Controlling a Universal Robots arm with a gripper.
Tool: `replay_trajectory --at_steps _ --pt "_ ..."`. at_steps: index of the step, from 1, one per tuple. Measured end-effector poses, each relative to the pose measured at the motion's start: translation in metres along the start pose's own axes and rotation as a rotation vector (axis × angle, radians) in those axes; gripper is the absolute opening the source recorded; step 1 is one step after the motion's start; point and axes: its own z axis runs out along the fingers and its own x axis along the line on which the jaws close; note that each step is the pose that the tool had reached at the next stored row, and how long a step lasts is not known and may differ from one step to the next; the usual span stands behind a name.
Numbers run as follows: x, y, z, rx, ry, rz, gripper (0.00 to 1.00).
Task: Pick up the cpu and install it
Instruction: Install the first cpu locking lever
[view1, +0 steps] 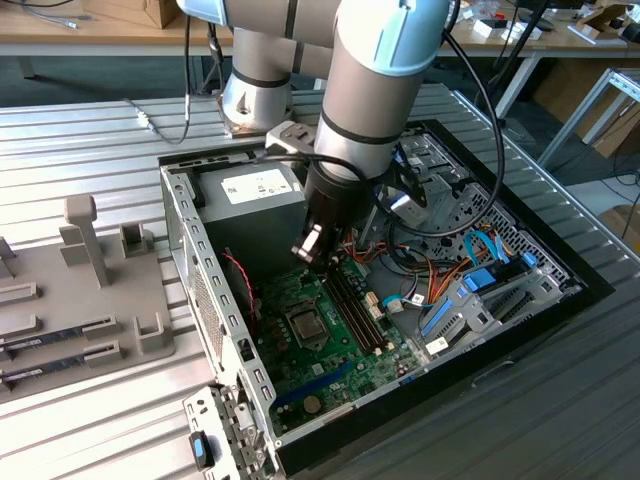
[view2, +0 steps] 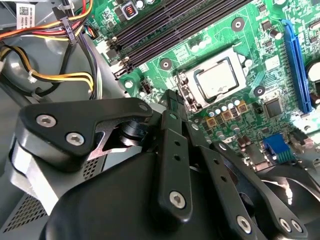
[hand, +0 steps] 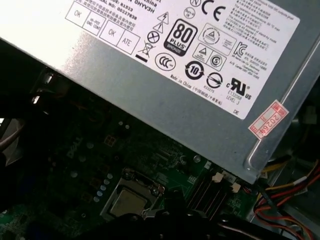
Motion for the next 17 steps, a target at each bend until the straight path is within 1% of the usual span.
replay_trajectory --at_steps 5,15,17 --pt "0.0004 -0.0007 0.002 0.0025 0.001 -0.018 0.11" --pt "0.0028 -0.0043 0.004 0.0036 0.0014 -0.024 0.11" --pt "0.0041 -0.0065 0.0043 0.0038 0.0015 -0.027 0.11"
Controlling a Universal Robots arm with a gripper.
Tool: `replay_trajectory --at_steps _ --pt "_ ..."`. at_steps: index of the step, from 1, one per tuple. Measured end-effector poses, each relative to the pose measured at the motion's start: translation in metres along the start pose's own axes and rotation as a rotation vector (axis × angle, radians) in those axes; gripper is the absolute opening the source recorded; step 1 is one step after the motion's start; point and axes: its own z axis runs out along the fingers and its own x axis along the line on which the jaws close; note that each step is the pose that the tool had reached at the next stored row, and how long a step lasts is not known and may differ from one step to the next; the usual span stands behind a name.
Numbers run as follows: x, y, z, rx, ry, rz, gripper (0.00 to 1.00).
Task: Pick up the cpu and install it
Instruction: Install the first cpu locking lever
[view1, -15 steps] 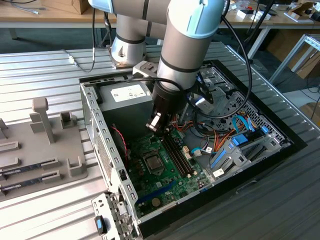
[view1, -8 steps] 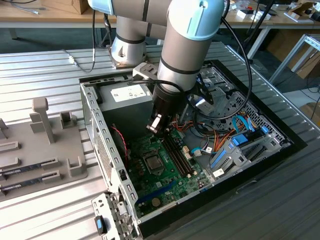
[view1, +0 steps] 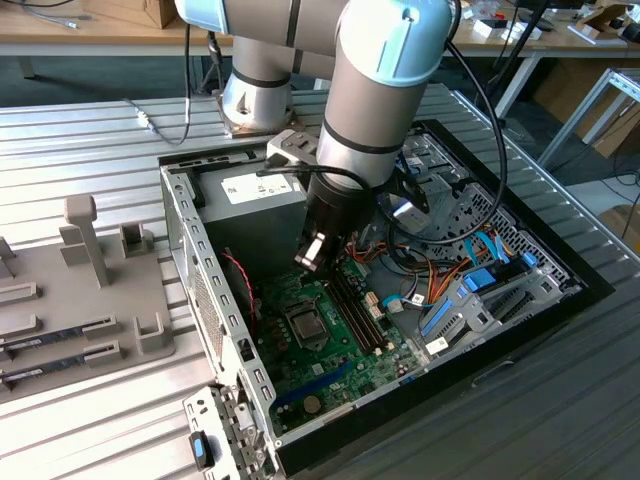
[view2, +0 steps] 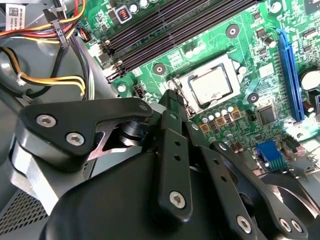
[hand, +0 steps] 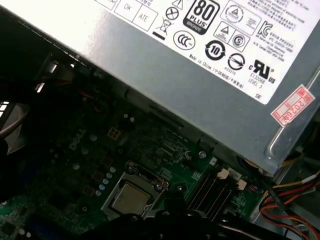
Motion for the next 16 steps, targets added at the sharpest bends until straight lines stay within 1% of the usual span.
replay_trajectory --at_steps 2,3,9,16 --pt "0.0017 -0.0025 0.0001 0.0 -0.0001 -0.001 0.11" --pt "0.0034 -0.0049 0.0002 0.0 -0.0001 -0.001 0.11" --pt "0.0075 -0.011 0.0004 0.0 0.0 -0.002 0.11" --pt "0.0101 -0.0147 0.0021 0.0 -0.0001 -0.002 0.11"
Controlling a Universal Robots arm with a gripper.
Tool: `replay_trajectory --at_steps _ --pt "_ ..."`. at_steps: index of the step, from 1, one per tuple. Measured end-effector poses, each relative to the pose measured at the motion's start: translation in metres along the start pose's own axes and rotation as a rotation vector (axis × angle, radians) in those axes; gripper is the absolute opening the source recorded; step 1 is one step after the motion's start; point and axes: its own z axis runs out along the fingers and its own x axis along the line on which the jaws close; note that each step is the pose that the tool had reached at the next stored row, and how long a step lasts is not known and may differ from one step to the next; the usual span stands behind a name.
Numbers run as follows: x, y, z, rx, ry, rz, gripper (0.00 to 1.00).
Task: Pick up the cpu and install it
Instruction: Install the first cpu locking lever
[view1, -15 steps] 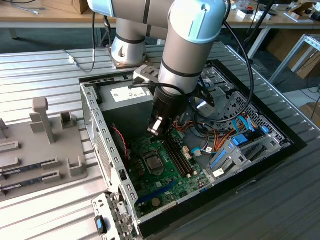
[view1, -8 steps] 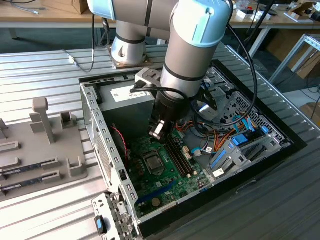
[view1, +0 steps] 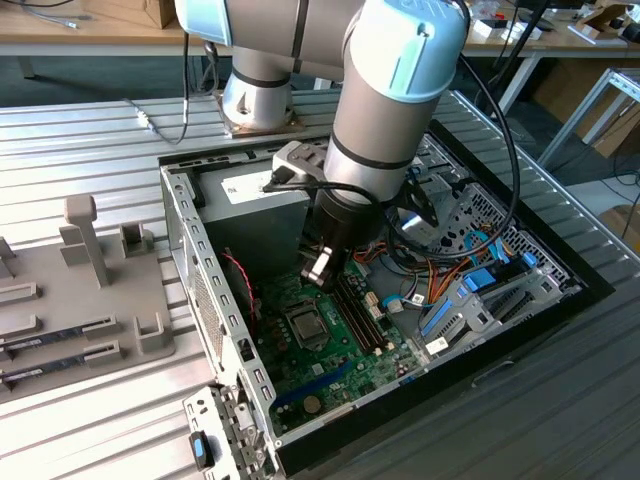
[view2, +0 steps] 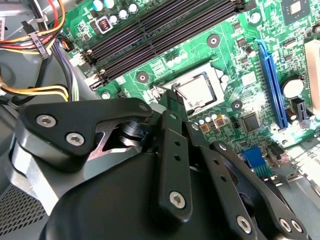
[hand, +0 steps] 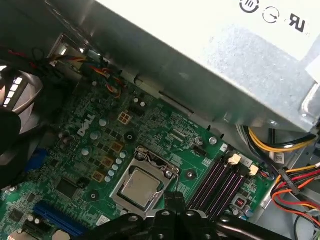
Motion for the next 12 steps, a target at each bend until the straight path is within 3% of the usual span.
replay_trajectory --at_steps 12 --pt "0.0077 -0.0112 0.0028 0.0 0.0 0.0 0.11"
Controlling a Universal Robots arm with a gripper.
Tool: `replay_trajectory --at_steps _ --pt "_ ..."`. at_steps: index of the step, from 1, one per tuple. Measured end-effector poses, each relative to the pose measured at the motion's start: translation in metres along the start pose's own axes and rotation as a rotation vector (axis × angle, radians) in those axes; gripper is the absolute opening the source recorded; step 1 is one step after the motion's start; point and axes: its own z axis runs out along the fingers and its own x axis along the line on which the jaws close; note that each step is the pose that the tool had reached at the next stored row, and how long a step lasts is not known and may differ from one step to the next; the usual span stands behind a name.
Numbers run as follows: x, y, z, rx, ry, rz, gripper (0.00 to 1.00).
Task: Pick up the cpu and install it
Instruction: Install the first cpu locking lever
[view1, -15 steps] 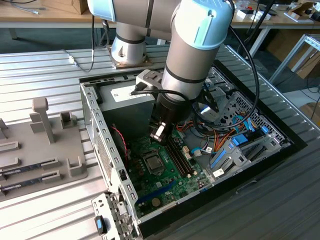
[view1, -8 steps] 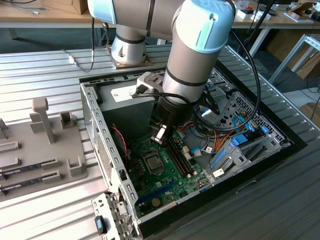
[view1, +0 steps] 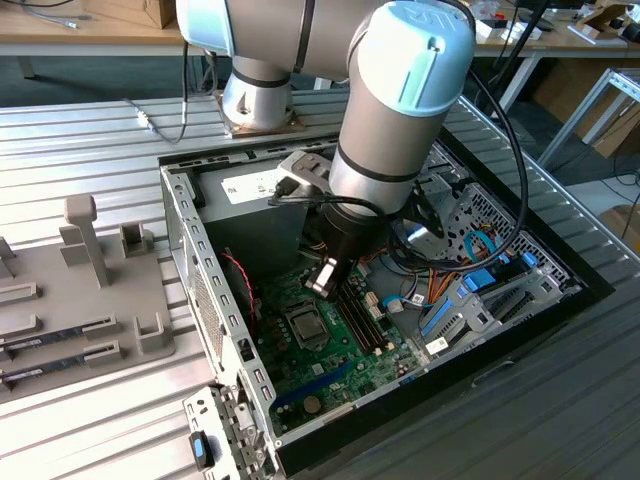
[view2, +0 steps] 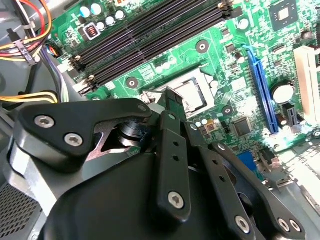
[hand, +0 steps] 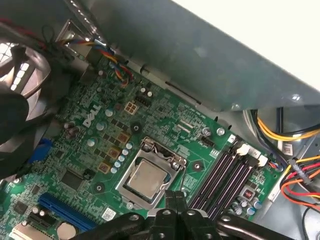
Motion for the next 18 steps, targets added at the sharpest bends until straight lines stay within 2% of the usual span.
replay_trajectory --at_steps 7,12,18 --pt "0.0057 -0.0082 0.0015 0.0005 0.0004 0.0 0.11" --pt "0.0069 -0.0101 0.004 0.004 0.0027 0.0 0.11" --pt "0.0076 -0.0121 0.0111 0.0118 0.0082 0.0 0.11"
